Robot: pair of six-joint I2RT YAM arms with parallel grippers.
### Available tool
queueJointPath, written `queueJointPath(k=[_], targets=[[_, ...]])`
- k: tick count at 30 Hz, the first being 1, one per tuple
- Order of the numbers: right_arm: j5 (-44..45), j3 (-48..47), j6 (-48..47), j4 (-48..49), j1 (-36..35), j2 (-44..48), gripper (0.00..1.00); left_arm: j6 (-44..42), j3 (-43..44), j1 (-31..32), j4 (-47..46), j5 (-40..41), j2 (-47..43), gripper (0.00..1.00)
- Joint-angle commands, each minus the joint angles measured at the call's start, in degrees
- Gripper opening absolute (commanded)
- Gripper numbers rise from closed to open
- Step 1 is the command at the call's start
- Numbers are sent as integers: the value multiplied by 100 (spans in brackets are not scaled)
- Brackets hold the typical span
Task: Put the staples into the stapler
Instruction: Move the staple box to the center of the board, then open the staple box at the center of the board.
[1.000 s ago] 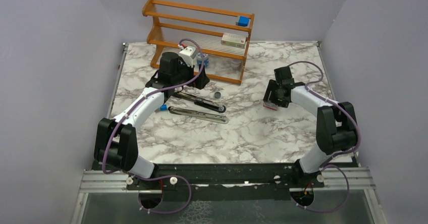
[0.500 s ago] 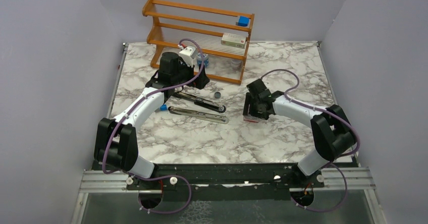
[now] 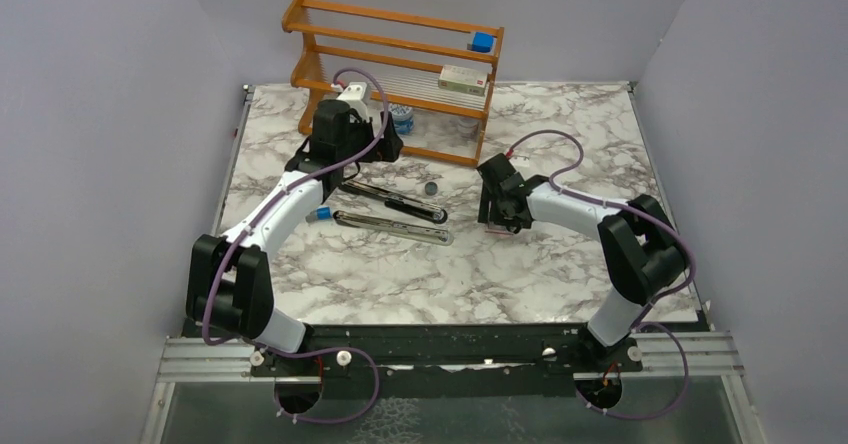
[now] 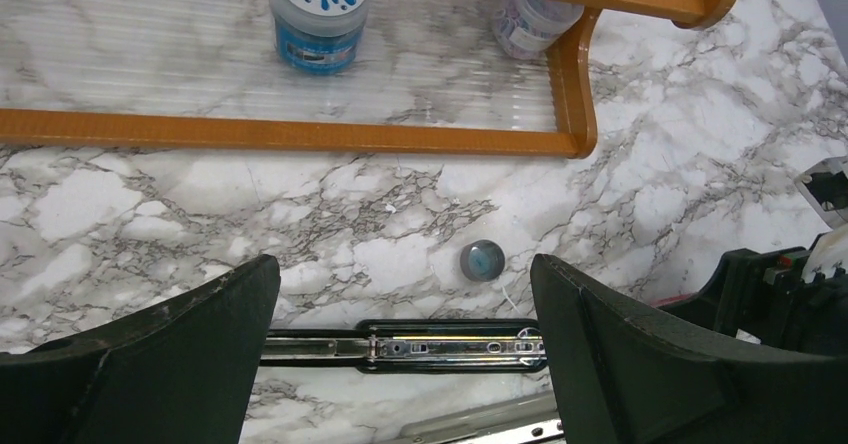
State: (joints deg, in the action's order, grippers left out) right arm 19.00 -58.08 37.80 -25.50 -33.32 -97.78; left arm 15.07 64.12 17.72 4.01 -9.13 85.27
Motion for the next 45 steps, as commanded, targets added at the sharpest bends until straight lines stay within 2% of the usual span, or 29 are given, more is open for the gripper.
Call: queueJointPath(k=[1, 3, 8, 12, 16, 19, 23, 28, 34, 38, 40, 43, 45], targets=[[587, -189, -137, -43, -6, -103, 74, 185, -363, -100, -498, -426, -397, 99], [516, -209, -162, 85, 35, -160, 74, 137, -320, -137, -409, -655, -321, 99], [193, -418, -93, 252, 204, -431, 75, -39, 319, -163, 485, -642, 170, 99], [93, -447, -120, 208, 301, -327, 78, 89, 453, -159, 504, -918, 295, 99], [-456, 14, -373, 536, 813, 279, 79, 293, 543, -29, 380, -1299, 484, 98], [-1243, 600, -804, 1141, 1297, 1063, 79, 330, 802, 231, 498, -1384, 736, 94], [-2305, 1192, -1014, 1643, 1905, 1619, 78, 492, 1061, 757, 506, -1465, 1105, 88], [-3150, 1726, -1644, 2414, 2129, 2050, 79, 832, 1293, 1188, 428, -1615, 1653, 81], [-2909, 2359, -2039, 4282, 2130, 2840, 80, 914, 1601, 1189, 371, -1785, 1983, 79], [-3044, 2590, -3225, 5380, 2128, 2818, 79, 645, 1867, 1179, 569, -1710, 2114, 79], [-2798, 2521, -3229, 5275, 2134, 2941, 81, 529, 1954, 1166, 669, -1672, 2173, 79], [-3852, 2237, -4183, 4696, 2132, 3162, 82, 458, 1960, 1098, 712, -1677, 2210, 79], [-4264, 2104, -4489, 4394, 2135, 3148, 82, 510, 1933, 1043, 692, -1798, 2234, 79]])
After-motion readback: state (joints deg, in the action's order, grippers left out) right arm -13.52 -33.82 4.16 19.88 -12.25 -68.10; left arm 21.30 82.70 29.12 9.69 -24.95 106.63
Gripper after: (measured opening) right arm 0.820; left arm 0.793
